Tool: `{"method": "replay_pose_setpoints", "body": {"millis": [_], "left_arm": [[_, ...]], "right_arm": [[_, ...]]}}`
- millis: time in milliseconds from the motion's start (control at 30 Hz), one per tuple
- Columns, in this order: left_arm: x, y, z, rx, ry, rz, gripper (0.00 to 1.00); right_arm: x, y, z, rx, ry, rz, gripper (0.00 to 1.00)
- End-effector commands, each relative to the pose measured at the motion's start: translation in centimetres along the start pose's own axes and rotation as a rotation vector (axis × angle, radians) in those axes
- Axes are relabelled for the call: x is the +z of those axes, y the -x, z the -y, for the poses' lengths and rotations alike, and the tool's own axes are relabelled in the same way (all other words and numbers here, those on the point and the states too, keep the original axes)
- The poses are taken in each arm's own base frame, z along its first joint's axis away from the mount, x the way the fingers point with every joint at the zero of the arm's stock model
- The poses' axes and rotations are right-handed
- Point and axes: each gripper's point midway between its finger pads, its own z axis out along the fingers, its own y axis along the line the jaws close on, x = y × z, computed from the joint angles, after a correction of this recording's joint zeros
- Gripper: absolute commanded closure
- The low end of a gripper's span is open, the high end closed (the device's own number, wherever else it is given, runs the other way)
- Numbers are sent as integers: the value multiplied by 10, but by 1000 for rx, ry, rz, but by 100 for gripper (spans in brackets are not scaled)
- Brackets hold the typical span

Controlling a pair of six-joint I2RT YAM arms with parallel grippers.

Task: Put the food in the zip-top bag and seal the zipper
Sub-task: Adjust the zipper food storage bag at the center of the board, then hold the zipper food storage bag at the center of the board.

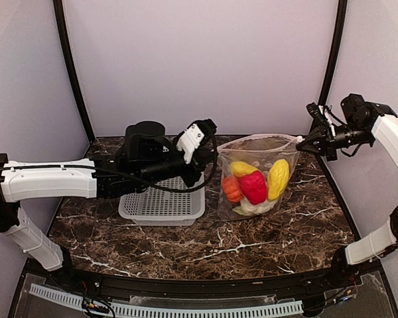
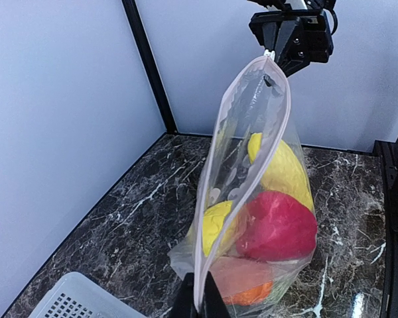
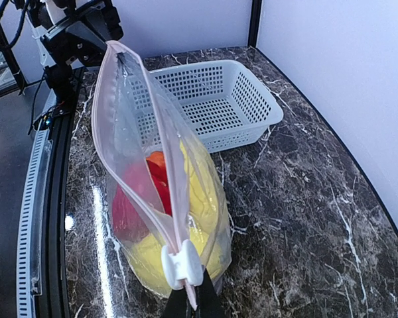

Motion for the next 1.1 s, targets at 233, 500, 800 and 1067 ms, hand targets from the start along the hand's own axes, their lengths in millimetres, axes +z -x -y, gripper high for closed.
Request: {"method": "replay_pose_setpoints", "body": {"millis": [233,500,800,1067], "left_arm": [[-2,-17,32,-55,-174,-28,99],[2,-16,33,-66,-181,-23,99],[6,-14,31,-57,-171,-30,99],[8,-15,30,-59,-168,-38,99]], "right_arm": [[-1,-1,-6,67,49,75,82],[12,-10,-6,130,113,111,82],[3,2,-17,78,82,113,91],[0,7,-21,54,71,114,96]]}}
